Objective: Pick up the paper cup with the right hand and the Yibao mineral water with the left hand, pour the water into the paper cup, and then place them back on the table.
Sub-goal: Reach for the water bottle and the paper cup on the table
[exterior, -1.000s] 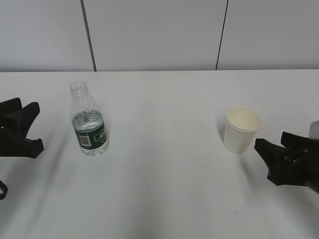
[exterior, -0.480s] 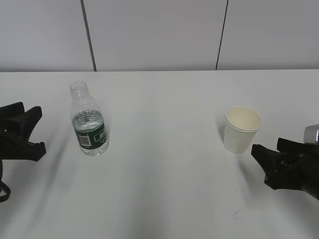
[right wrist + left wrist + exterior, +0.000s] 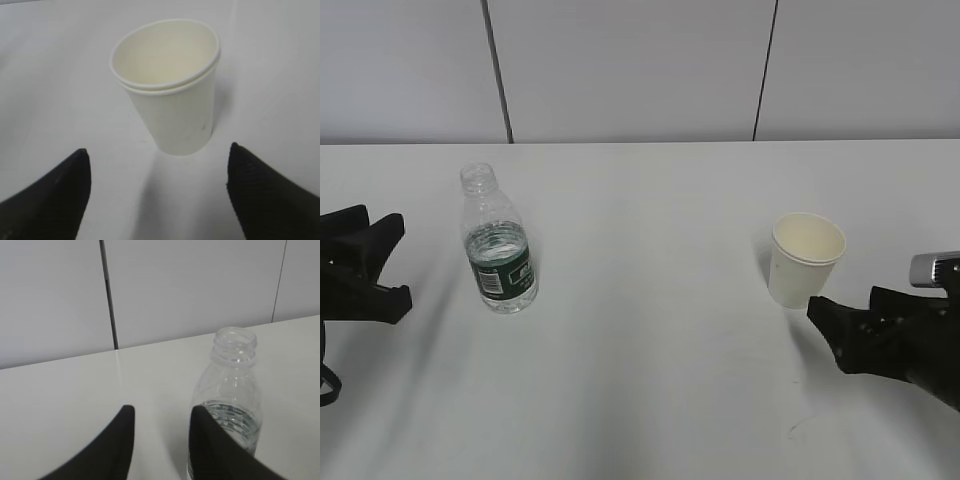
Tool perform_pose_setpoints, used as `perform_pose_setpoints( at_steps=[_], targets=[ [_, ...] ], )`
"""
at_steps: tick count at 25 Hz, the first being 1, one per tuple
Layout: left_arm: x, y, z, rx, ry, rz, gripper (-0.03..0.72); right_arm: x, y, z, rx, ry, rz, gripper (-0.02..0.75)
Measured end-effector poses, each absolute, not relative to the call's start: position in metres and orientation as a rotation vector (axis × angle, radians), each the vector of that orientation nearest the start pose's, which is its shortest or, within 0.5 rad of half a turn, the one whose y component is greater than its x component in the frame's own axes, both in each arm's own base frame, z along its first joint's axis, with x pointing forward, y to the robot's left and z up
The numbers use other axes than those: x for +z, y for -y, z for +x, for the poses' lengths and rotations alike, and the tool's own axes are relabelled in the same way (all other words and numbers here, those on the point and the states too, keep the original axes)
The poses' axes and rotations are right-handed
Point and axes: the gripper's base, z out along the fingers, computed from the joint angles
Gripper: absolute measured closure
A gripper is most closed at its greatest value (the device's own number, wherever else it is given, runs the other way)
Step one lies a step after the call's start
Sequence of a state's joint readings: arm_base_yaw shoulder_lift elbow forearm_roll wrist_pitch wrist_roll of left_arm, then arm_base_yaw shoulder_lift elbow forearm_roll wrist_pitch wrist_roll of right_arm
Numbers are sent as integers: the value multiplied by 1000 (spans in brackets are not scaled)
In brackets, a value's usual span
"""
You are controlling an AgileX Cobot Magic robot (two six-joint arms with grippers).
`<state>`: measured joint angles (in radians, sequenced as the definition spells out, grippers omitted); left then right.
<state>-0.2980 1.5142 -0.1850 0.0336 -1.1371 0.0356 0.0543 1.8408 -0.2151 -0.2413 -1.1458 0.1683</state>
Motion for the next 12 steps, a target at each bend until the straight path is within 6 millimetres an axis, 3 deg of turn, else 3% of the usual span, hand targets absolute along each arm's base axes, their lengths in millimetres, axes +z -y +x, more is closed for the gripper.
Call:
perform_pose_setpoints(
  at_steps=[12],
  targets=[
    [167,66,205,-212,-1651,314,447,90,-34,263,292,-1934,-128,69]
  ],
)
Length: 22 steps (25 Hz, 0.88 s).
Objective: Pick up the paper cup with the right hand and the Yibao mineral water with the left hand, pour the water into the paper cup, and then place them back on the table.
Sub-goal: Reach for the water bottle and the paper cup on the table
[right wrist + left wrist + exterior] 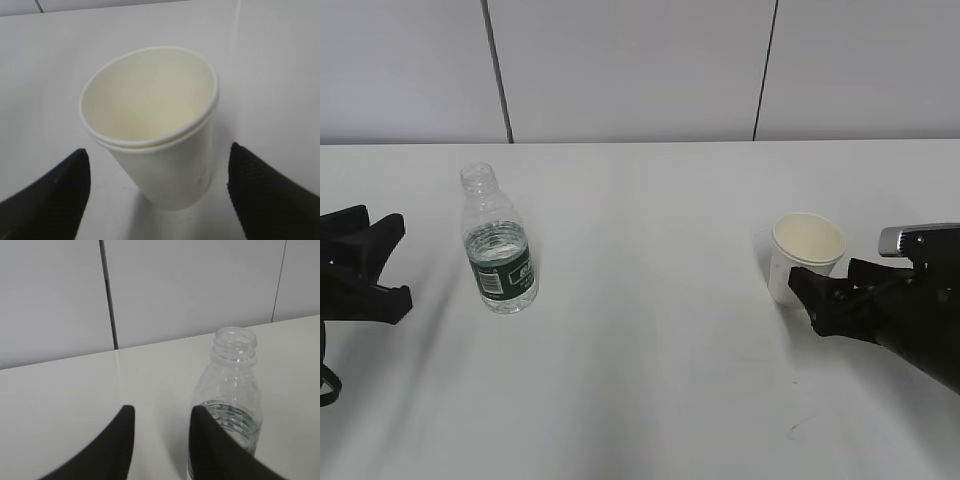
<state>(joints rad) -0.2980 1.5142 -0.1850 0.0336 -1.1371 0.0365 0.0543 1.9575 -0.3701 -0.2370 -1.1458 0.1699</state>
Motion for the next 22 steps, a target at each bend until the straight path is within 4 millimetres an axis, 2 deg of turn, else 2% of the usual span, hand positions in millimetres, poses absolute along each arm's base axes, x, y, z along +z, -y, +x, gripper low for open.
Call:
perform_pose_setpoints(
  at_steps=[15,22],
  targets=[
    [167,66,205,-210,-1650,316,447,67,-36,288,302,-1953,-141,69],
    [167,66,205,-210,-1650,316,447,69,-37,294,303,-1933,-146,69]
  ],
)
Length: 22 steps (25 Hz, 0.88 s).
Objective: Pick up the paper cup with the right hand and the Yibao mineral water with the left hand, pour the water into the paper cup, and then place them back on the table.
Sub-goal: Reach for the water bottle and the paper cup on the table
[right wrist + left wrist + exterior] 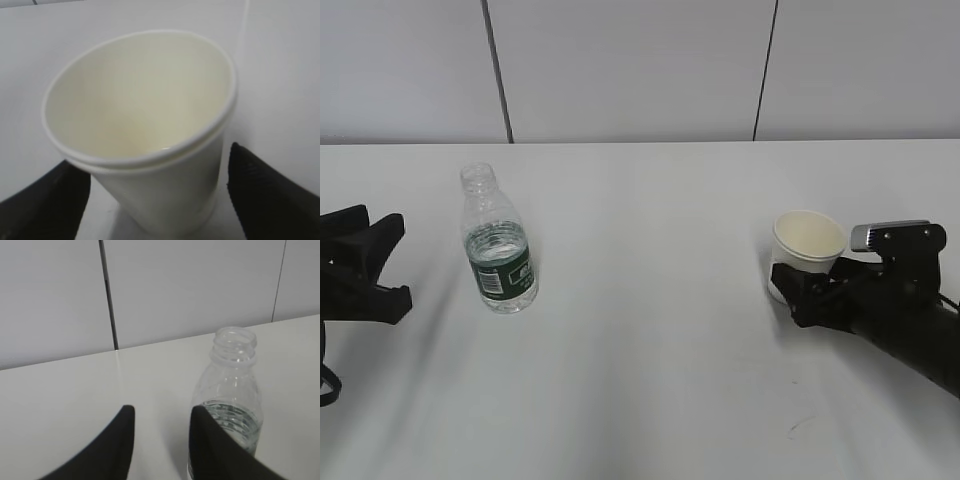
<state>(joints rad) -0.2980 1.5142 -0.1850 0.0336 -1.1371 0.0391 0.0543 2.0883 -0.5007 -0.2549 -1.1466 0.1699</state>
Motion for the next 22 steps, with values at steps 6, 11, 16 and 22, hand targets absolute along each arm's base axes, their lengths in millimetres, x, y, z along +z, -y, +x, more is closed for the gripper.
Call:
perform_pose_setpoints(
  at_steps=[6,11,16,22],
  targets=[
    [167,66,205,-210,-1650,316,447,71,-38,298,306,-1919,-156,69],
    [167,66,204,-210,-1650,317,447,68,-39,301,310,-1918,-162,69],
    [167,66,204,-210,-1650,317,447,60,-39,302,313,-1938,-161,69],
    [167,66,204,-210,-1650,317,447,61,-40,305,312,-1927,-163,69]
  ],
)
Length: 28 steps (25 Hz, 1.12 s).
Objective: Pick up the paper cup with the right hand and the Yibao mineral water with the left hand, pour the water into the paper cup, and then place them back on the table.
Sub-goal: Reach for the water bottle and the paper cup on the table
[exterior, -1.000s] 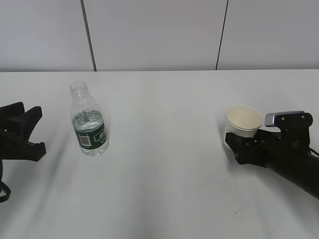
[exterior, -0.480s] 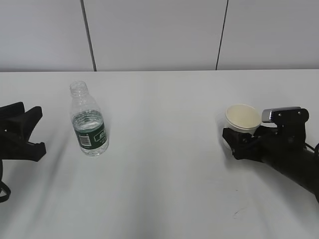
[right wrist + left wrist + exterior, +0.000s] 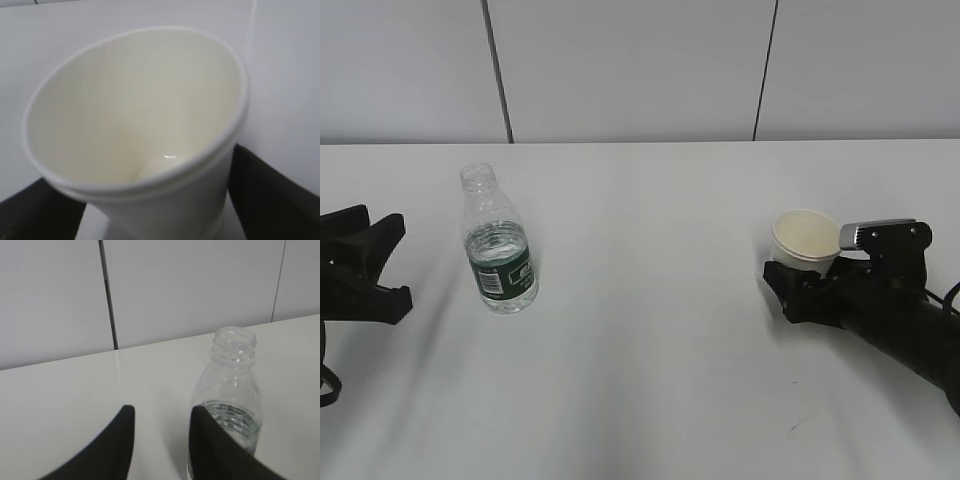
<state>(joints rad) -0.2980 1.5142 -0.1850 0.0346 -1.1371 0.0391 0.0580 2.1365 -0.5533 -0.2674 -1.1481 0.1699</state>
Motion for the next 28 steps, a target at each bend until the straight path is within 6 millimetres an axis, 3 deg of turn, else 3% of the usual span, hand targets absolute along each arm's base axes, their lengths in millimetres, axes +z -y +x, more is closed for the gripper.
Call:
perform_pose_setpoints(
  at_steps=[10,18,28],
  targets=[
    [167,66,204,-211,-1650,318,447,62,-40,310,315,-1913,-170,76],
    [167,66,204,-211,-1652,319,447,62,-41,309,317,-1912,-174,196],
    [167,70,202,-235,-1643,374,417,62,-45,308,348,-1910,-227,208]
  ],
)
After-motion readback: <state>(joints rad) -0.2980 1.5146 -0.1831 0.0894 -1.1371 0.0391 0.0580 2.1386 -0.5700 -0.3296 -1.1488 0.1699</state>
